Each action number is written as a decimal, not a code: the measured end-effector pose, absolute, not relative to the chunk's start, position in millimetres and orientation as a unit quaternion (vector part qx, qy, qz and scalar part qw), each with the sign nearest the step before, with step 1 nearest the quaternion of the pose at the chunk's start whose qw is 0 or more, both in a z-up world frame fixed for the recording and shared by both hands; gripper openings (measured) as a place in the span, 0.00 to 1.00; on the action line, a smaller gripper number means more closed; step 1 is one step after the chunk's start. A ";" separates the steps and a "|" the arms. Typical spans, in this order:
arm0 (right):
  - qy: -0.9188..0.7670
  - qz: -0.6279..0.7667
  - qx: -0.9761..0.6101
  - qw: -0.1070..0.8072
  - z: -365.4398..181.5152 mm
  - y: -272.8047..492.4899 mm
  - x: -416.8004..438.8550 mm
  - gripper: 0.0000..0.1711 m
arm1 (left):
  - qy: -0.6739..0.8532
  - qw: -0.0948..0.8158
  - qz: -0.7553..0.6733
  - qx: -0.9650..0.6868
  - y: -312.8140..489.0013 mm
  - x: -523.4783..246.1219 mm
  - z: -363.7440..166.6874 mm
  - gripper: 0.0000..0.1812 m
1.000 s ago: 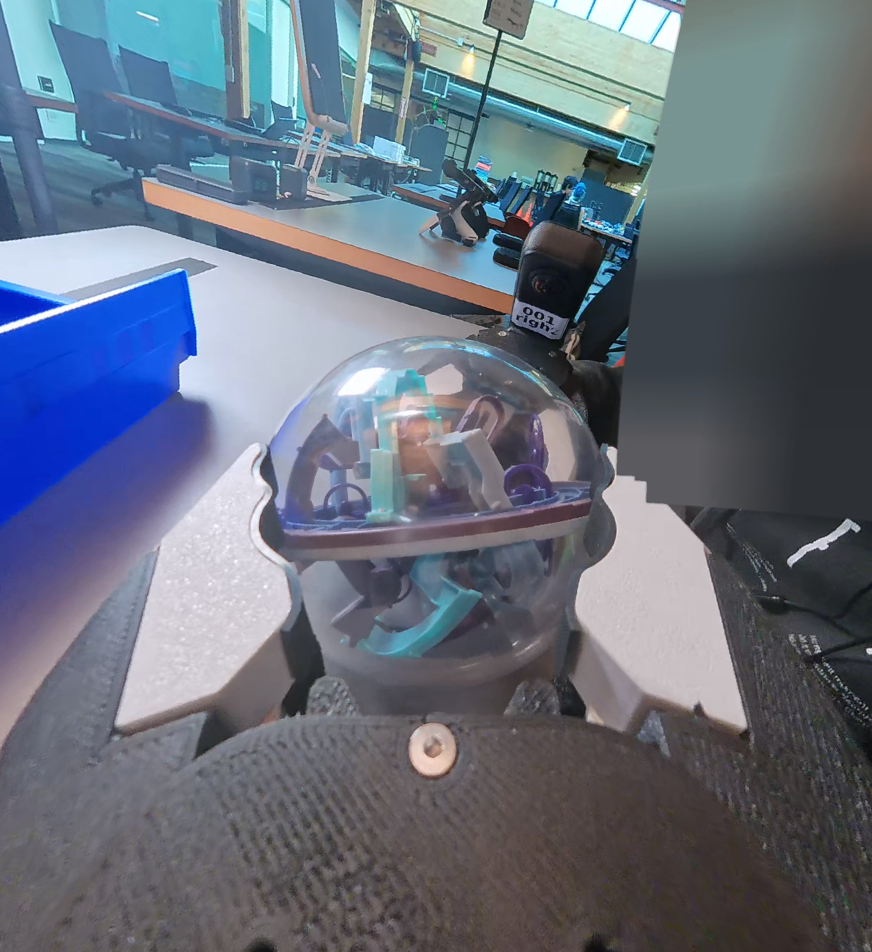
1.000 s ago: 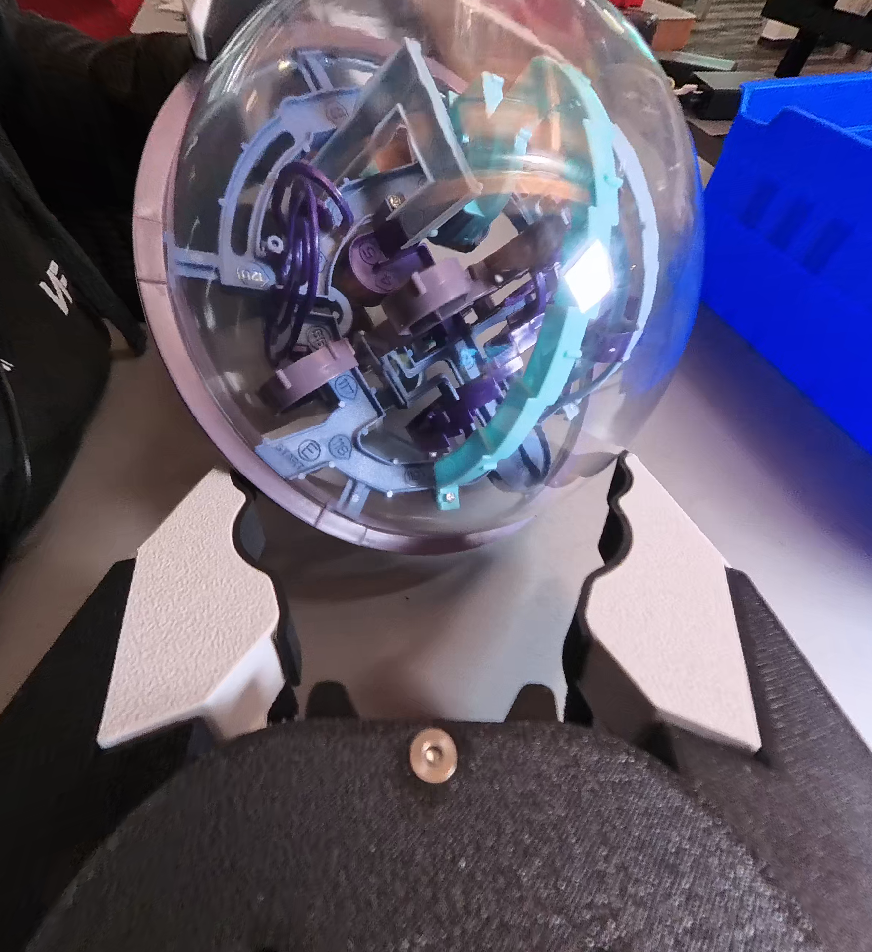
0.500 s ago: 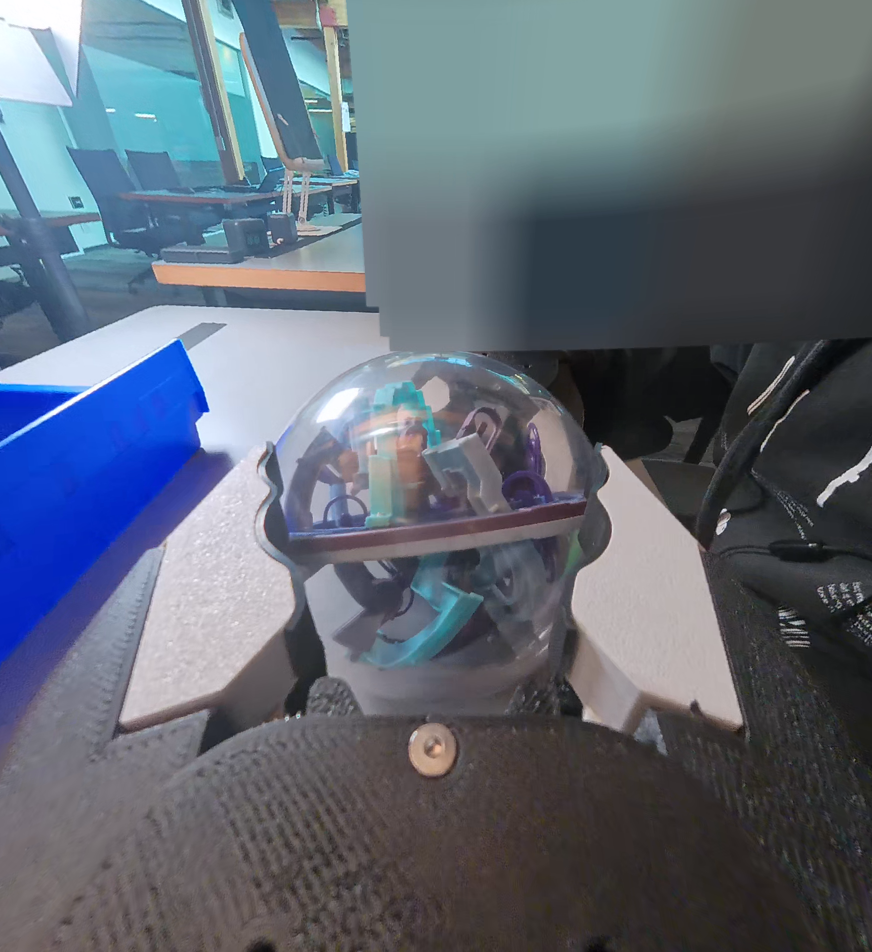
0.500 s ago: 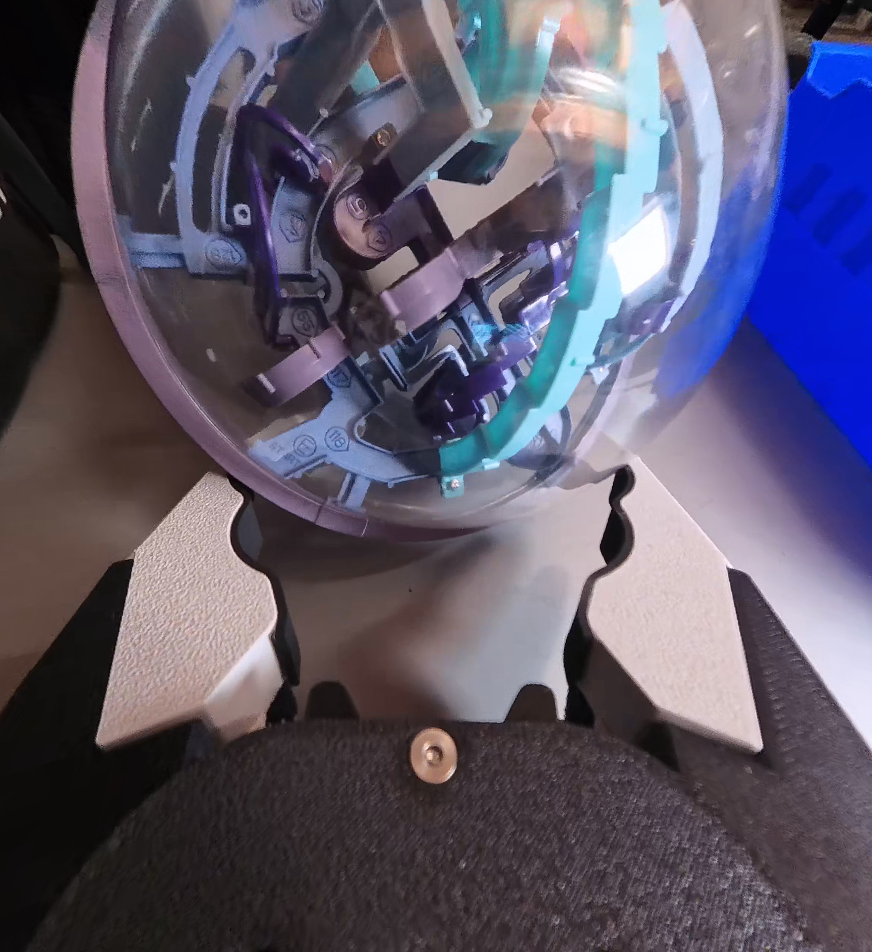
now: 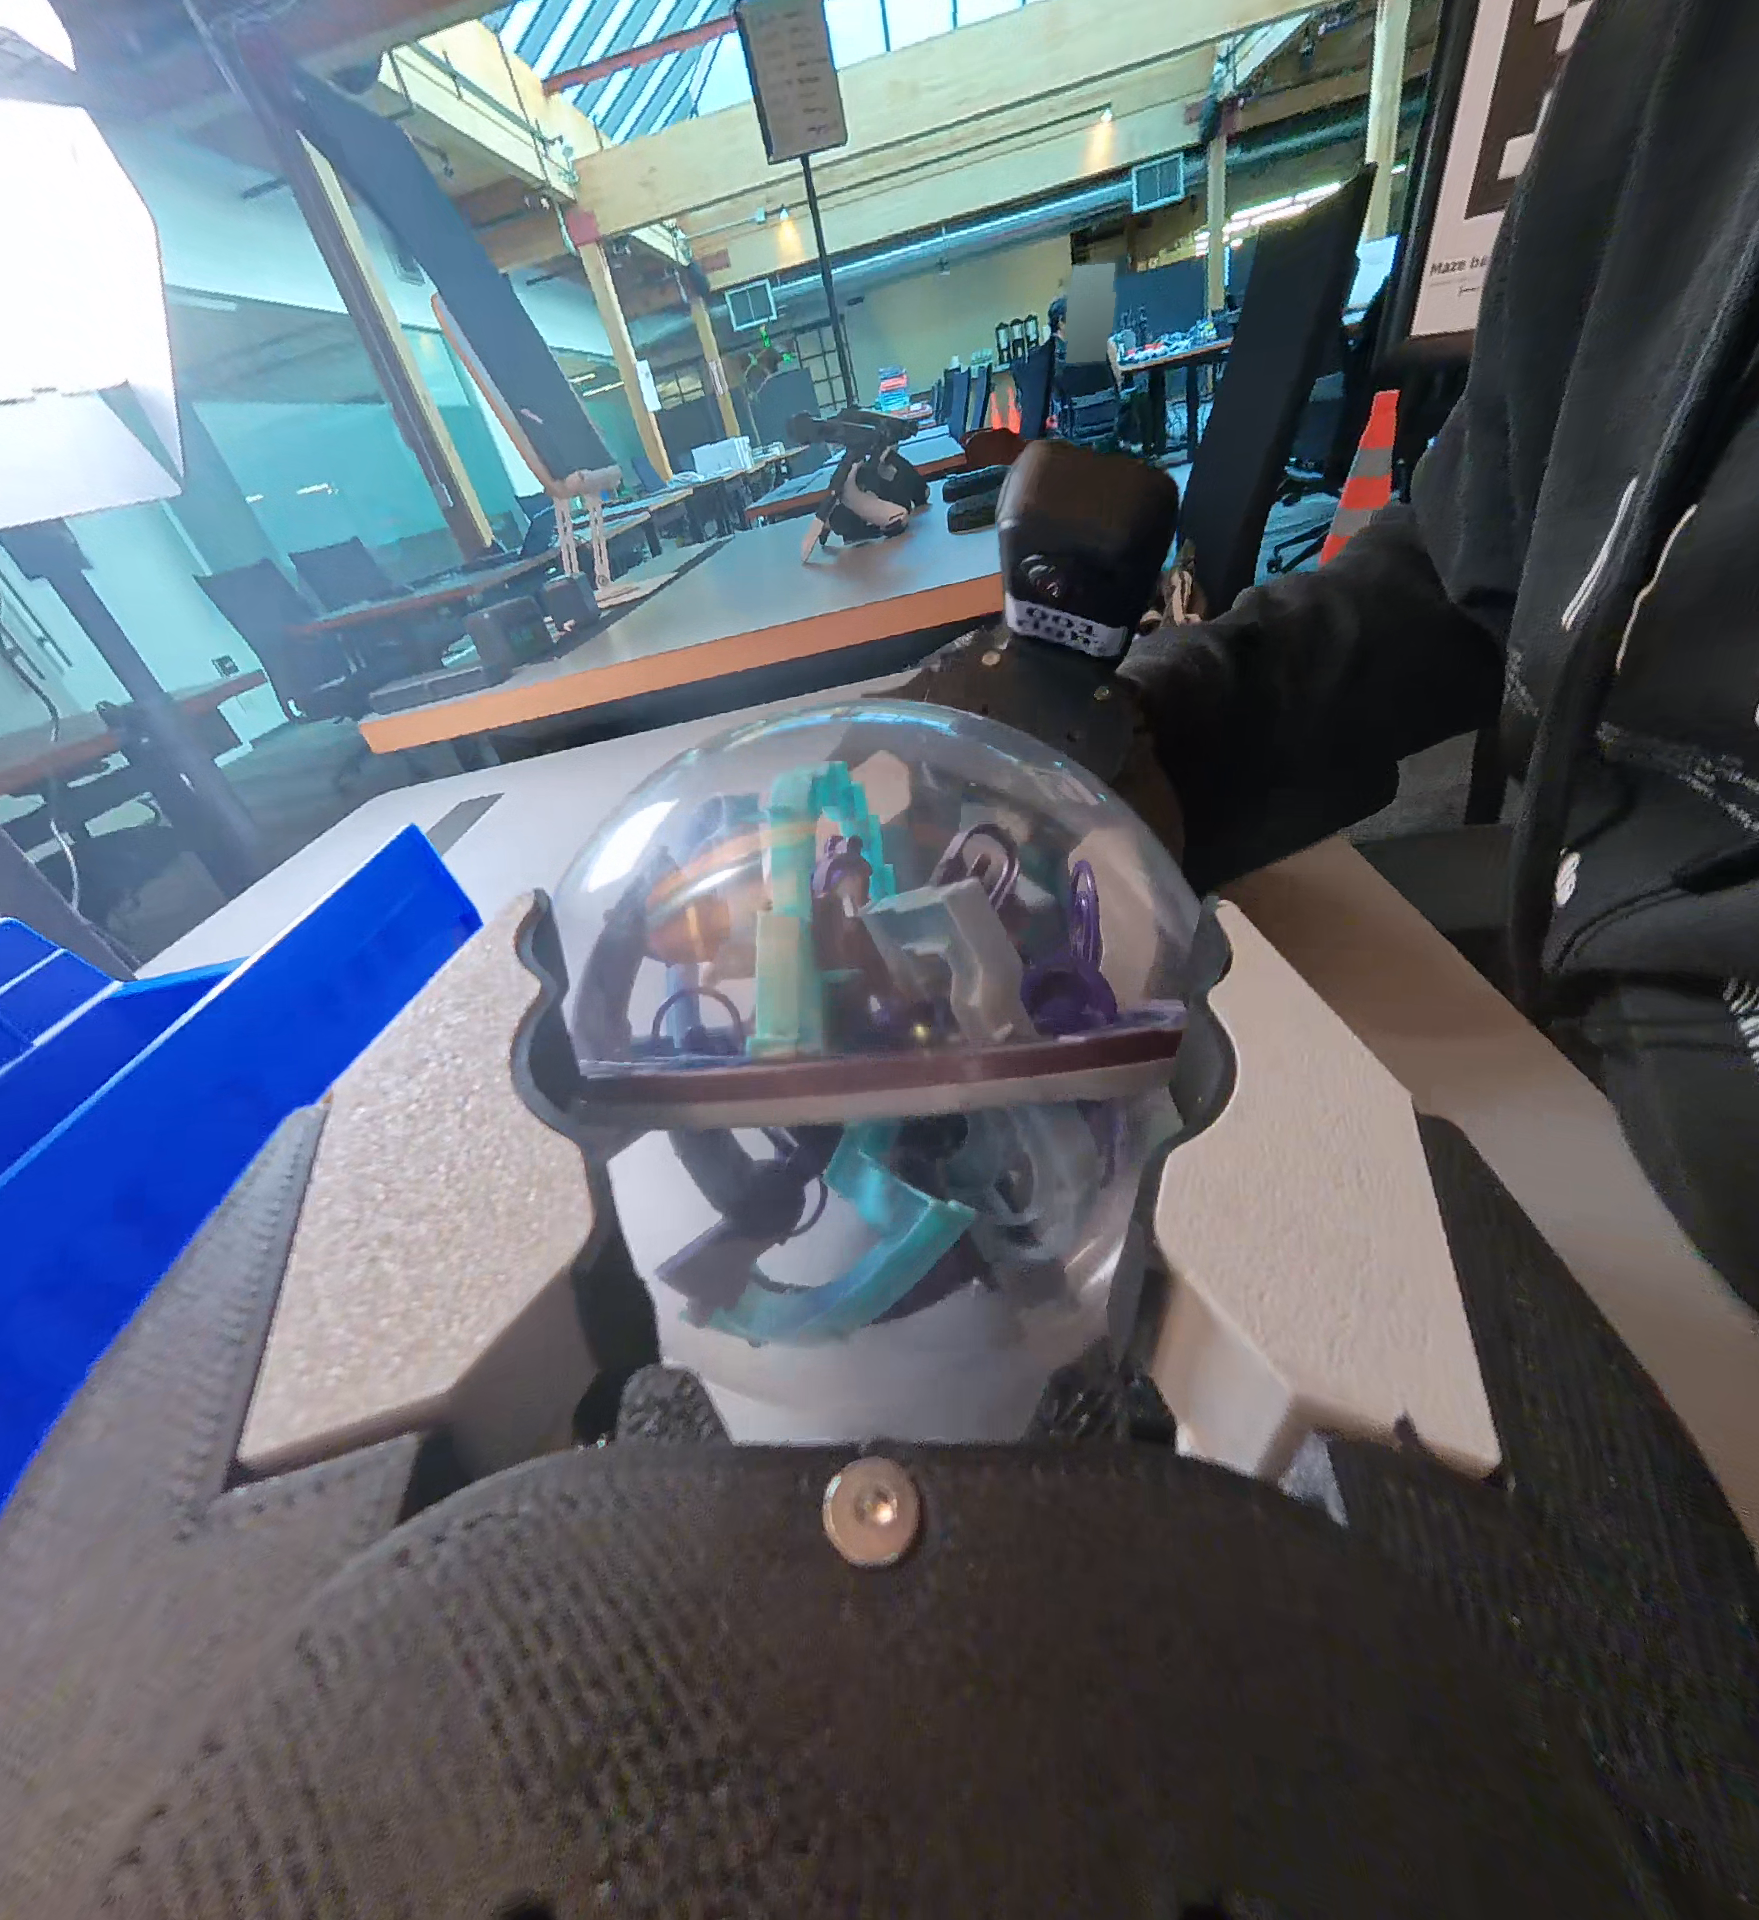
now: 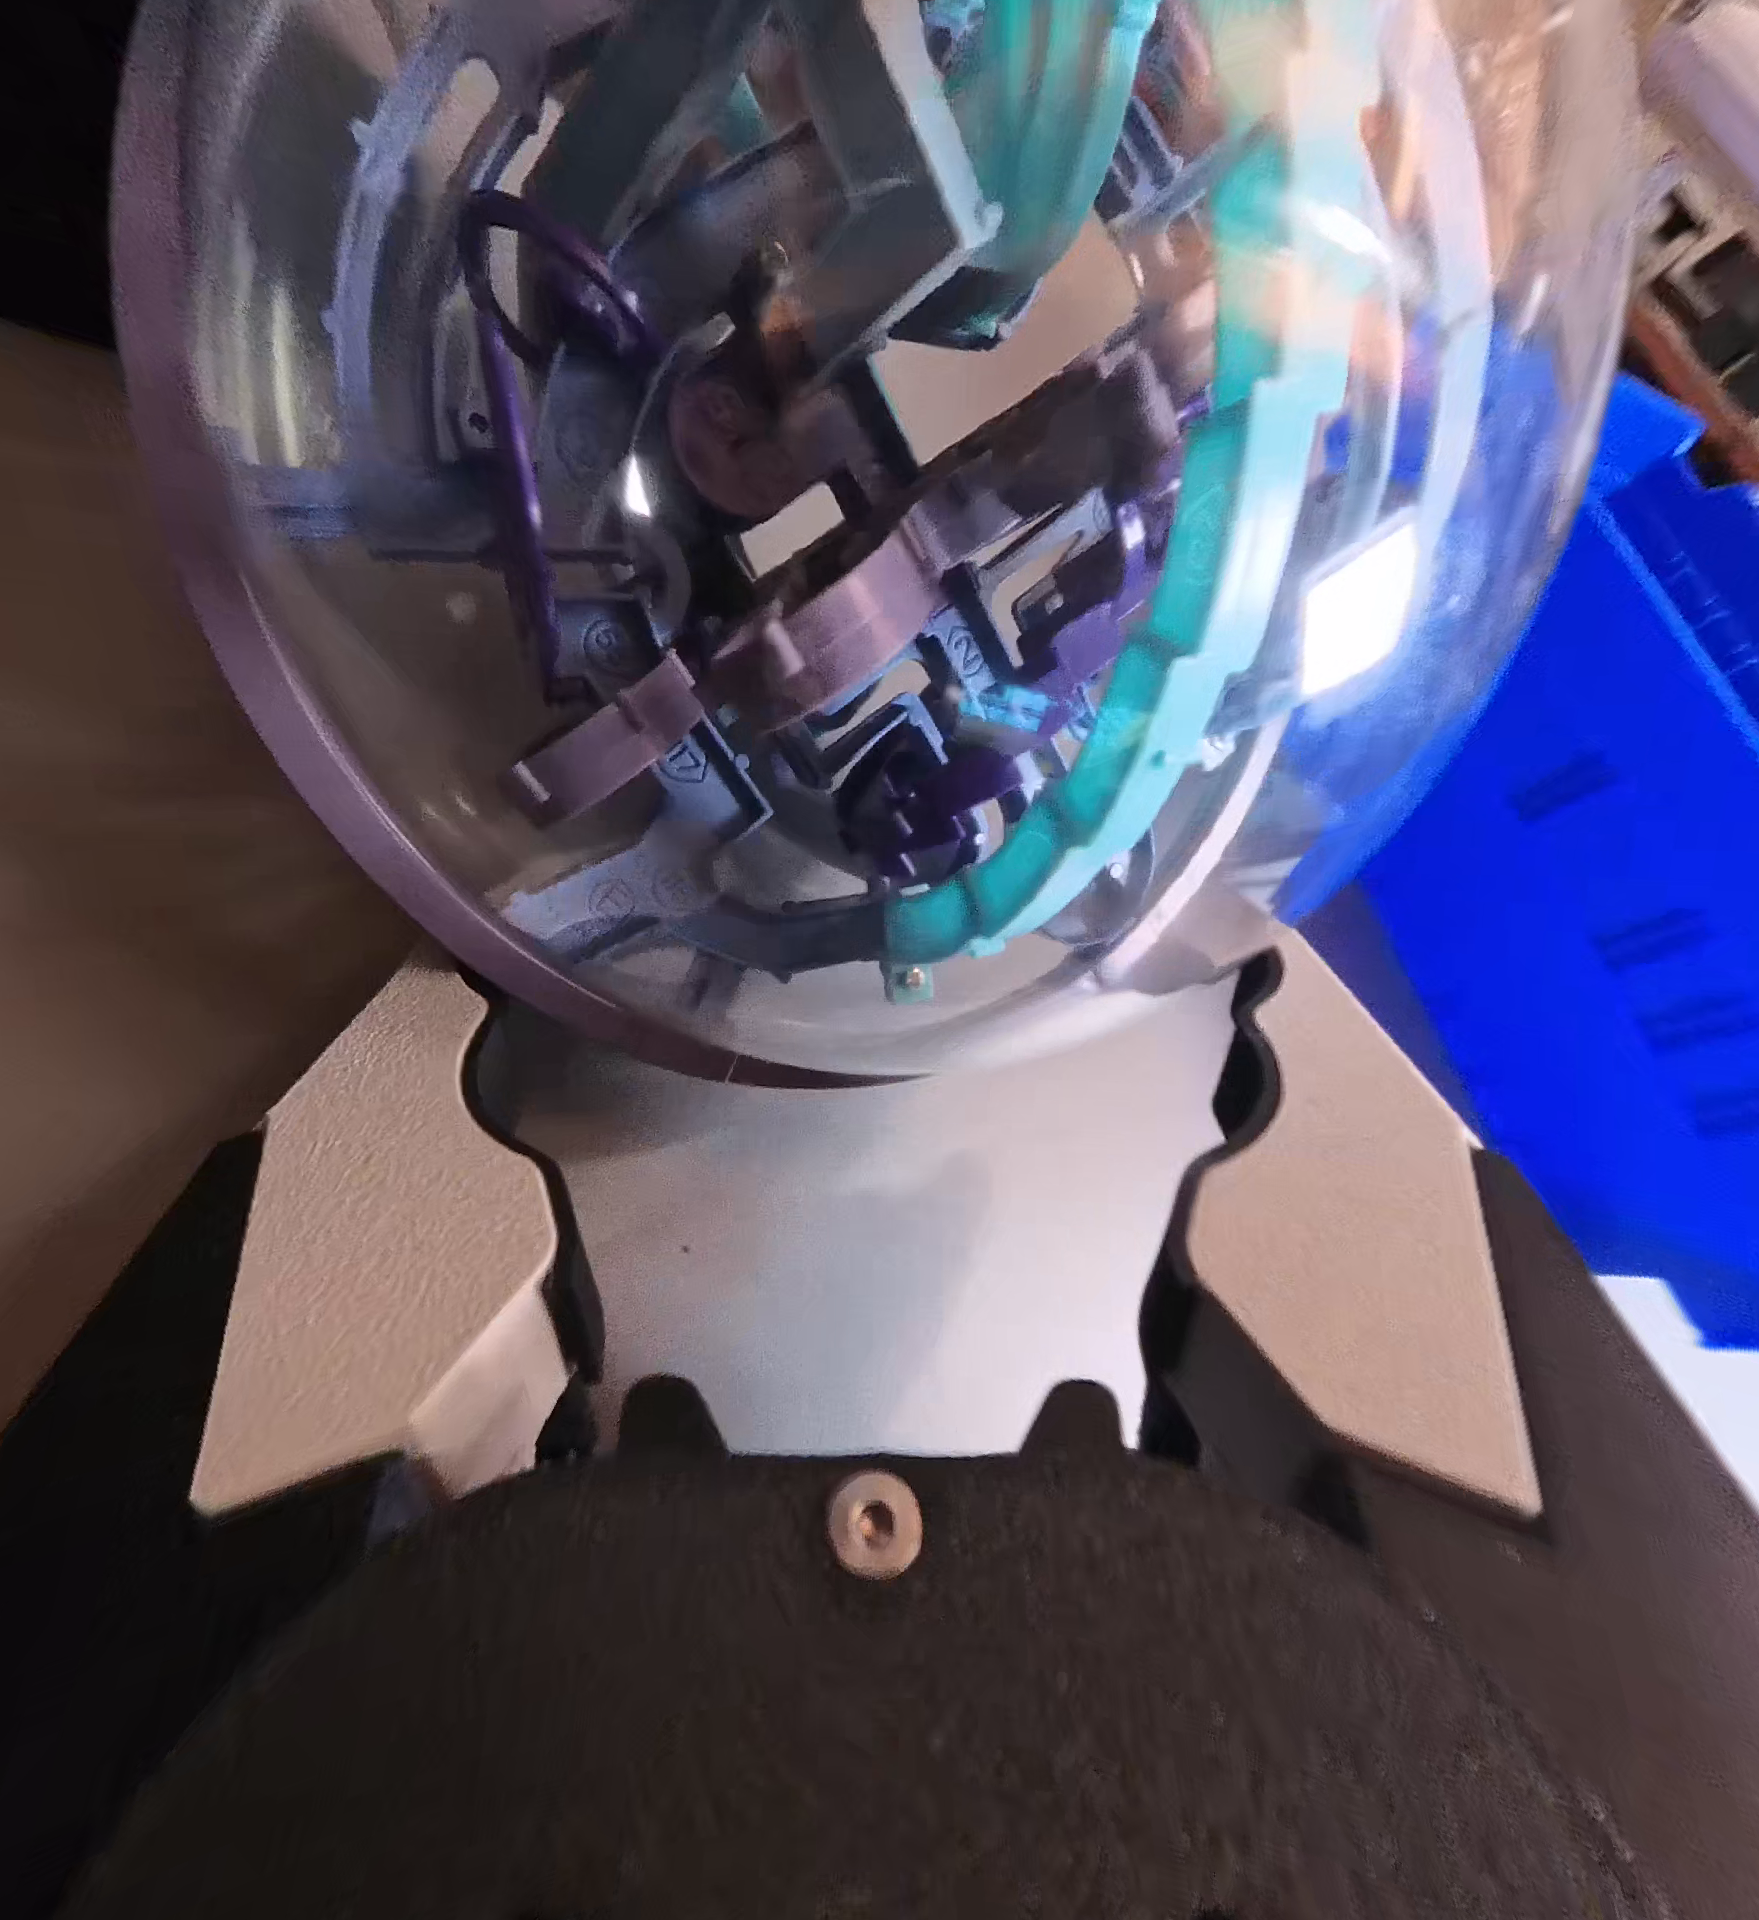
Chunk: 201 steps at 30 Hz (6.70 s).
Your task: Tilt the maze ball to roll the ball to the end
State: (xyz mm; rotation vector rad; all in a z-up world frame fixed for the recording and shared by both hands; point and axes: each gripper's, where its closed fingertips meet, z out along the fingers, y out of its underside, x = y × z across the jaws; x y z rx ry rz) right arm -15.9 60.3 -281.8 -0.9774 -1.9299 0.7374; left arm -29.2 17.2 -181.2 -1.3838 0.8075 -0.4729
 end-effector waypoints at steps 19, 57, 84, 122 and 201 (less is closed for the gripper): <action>-0.768 0.236 -0.366 0.469 -267.4 62.7 -2.2 0.69 | 0.360 0.638 -0.140 -0.666 8.2 -29.6 -188.2 0.65; -0.776 0.454 -0.400 0.177 -252.9 28.4 26.9 0.61 | 0.291 0.643 -0.073 -0.705 -49.1 -21.7 -199.8 0.54; -0.662 0.483 -0.485 0.305 -217.1 46.9 16.1 0.51 | 0.129 0.536 -0.327 -0.767 -14.2 -74.5 -221.1 0.46; -0.521 0.590 -0.604 0.124 -232.6 79.1 27.4 0.23 | 0.070 0.401 -0.542 -0.735 -6.6 -66.1 -231.5 0.13; -0.550 0.647 -0.362 0.385 -50.1 66.1 0.2 0.04 | 0.254 0.677 -0.317 -0.614 -37.4 -89.0 16.6 0.04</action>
